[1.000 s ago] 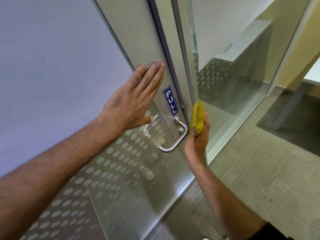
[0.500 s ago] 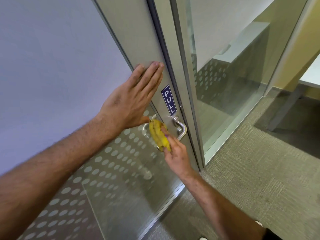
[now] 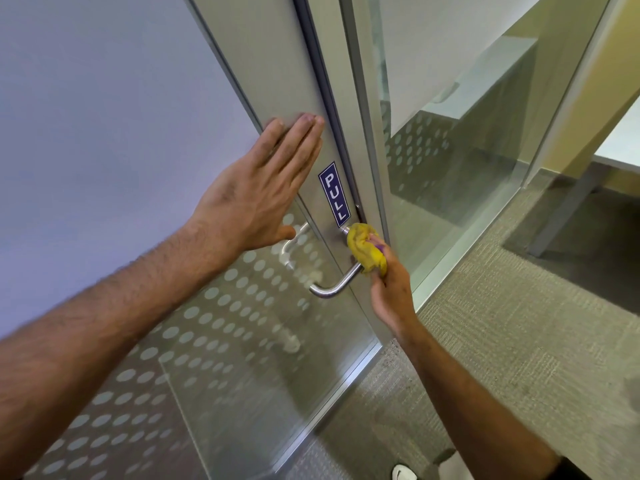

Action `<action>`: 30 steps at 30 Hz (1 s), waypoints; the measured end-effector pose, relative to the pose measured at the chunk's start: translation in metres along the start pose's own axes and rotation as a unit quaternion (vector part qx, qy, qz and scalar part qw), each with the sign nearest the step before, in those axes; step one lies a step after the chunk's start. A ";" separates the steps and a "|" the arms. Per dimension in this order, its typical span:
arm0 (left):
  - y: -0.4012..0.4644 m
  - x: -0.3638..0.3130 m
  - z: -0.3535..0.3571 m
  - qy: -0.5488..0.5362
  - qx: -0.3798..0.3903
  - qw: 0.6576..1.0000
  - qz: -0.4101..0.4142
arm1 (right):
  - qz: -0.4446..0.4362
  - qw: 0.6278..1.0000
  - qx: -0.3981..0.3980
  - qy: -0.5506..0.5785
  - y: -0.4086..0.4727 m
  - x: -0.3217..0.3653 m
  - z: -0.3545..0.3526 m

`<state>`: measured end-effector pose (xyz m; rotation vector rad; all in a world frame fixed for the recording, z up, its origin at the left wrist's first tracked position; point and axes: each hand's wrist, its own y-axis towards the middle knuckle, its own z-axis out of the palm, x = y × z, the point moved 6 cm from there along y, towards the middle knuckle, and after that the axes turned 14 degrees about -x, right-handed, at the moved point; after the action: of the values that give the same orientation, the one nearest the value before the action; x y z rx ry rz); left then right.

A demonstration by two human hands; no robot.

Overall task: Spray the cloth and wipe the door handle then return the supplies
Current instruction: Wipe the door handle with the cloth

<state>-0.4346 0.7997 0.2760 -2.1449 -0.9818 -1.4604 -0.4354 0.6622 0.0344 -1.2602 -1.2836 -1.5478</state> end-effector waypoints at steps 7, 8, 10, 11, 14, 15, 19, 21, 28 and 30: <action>0.000 0.000 0.000 0.002 0.006 1.000 0.000 | 0.310 0.923 -0.103 0.205 -0.031 -0.016 0.002; 0.000 0.000 -0.001 0.002 0.007 1.000 -0.001 | 0.353 0.900 -0.125 0.221 -0.039 -0.019 0.002; 0.001 0.000 -0.001 0.003 0.006 1.000 0.000 | 0.426 0.866 -0.133 0.225 -0.063 -0.024 0.009; 0.001 0.000 -0.001 0.003 0.006 1.000 0.000 | 0.454 0.854 -0.114 0.225 -0.077 -0.024 0.017; 0.000 0.001 -0.002 0.003 0.003 1.000 0.001 | 0.559 0.769 -0.060 0.304 -0.112 -0.015 0.050; 0.000 0.001 -0.002 0.004 0.003 1.000 0.002 | 0.592 0.729 -0.057 0.339 -0.118 -0.011 0.059; 0.001 0.001 -0.003 0.003 0.007 1.000 0.003 | 0.649 0.637 -0.041 0.415 -0.117 -0.008 0.067; 0.001 0.001 -0.003 0.002 0.002 1.000 0.000 | 0.647 0.623 -0.030 0.438 -0.112 -0.006 0.062; 0.000 0.004 -0.006 -0.005 0.002 1.000 -0.005 | 0.621 0.688 -0.027 0.375 -0.083 0.003 0.027; 0.000 0.004 -0.005 -0.006 0.000 1.000 -0.006 | 0.603 0.721 -0.009 0.342 -0.063 0.010 0.014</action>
<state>-0.4370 0.7976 0.2817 -2.1538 -1.0020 -1.4537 -0.4940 0.6899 0.0299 -0.9728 0.1464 -0.8202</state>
